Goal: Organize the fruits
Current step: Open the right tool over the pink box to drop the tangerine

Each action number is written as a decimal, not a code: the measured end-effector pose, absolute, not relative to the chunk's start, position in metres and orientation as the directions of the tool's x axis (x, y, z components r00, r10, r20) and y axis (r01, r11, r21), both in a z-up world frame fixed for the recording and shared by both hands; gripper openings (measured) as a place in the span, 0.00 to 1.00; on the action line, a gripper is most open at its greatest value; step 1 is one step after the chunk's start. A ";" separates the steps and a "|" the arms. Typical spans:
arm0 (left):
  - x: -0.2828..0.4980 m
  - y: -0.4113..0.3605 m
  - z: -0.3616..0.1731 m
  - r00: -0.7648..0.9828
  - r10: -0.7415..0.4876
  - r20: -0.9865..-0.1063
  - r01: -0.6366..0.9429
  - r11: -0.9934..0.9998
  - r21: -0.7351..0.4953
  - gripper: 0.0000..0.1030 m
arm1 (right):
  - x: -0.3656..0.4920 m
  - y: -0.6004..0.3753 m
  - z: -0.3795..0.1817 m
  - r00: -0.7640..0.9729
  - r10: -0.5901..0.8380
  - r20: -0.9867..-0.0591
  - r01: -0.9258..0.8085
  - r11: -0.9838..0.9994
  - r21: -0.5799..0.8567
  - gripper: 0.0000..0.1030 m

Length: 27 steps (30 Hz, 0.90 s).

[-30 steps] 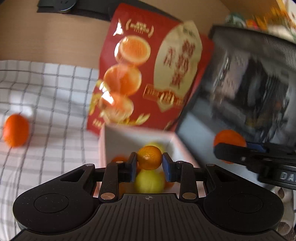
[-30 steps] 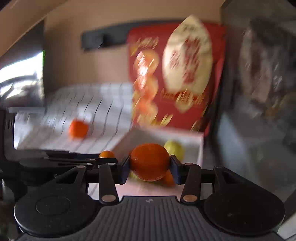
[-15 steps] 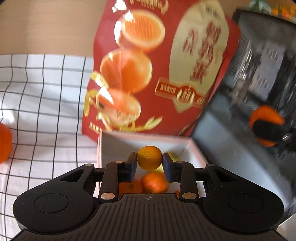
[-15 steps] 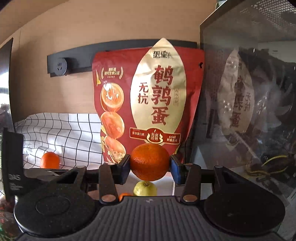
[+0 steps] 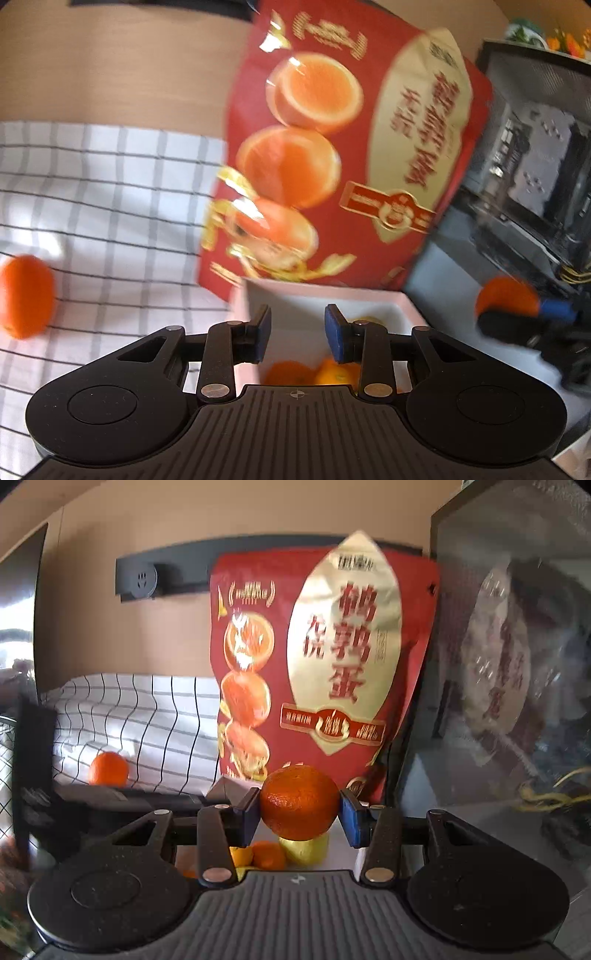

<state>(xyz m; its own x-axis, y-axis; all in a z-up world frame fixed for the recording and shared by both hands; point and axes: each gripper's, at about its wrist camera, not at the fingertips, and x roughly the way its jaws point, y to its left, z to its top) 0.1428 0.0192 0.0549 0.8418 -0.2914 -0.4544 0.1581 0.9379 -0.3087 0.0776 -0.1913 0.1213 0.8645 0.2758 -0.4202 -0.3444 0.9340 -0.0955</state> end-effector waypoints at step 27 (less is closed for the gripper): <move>0.182 0.203 0.030 0.881 0.076 -0.467 -0.251 0.912 -0.325 0.35 | 0.116 -0.148 0.057 0.793 0.287 -0.538 -0.372 0.927 -0.054 0.55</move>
